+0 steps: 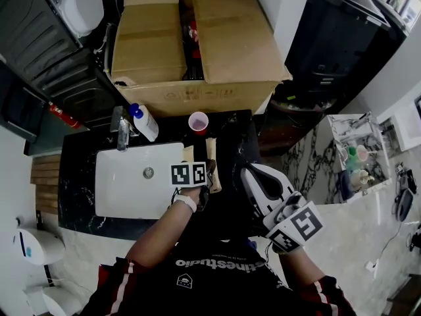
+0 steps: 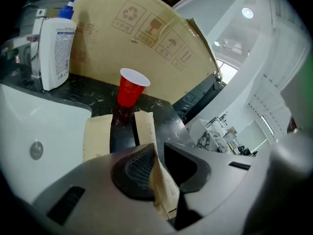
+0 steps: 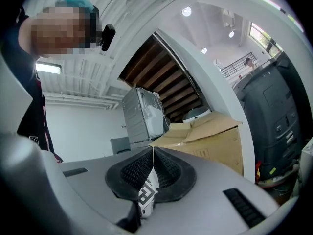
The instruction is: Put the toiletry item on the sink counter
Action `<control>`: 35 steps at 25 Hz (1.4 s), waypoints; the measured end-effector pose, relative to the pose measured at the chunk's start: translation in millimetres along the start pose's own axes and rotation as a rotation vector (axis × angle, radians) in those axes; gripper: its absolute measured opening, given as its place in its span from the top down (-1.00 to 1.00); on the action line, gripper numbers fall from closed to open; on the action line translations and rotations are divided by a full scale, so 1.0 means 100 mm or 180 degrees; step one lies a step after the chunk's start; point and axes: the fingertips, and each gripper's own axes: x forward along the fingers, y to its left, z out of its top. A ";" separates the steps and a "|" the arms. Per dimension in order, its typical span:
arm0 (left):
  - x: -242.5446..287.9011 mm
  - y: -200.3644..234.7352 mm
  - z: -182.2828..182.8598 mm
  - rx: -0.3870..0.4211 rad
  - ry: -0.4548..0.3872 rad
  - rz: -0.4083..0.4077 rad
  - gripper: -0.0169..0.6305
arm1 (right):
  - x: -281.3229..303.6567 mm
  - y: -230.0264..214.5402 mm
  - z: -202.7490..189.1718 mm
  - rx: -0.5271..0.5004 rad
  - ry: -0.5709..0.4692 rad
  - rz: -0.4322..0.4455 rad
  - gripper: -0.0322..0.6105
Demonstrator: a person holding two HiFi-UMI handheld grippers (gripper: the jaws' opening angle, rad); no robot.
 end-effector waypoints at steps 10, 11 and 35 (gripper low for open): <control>-0.49 -0.20 0.32 0.0441 -0.0461 -0.0066 0.45 | 0.00 0.10 0.09 -0.0042 -0.0050 0.0005 0.78; -0.59 -0.24 0.37 0.0529 -0.0550 -0.0083 0.44 | -0.01 0.13 0.10 -0.0051 -0.0058 0.0008 0.78; -4.51 -0.66 -0.33 0.2024 -0.2450 -0.1106 0.90 | -0.39 2.82 -0.06 -0.0504 -0.0092 0.0190 0.78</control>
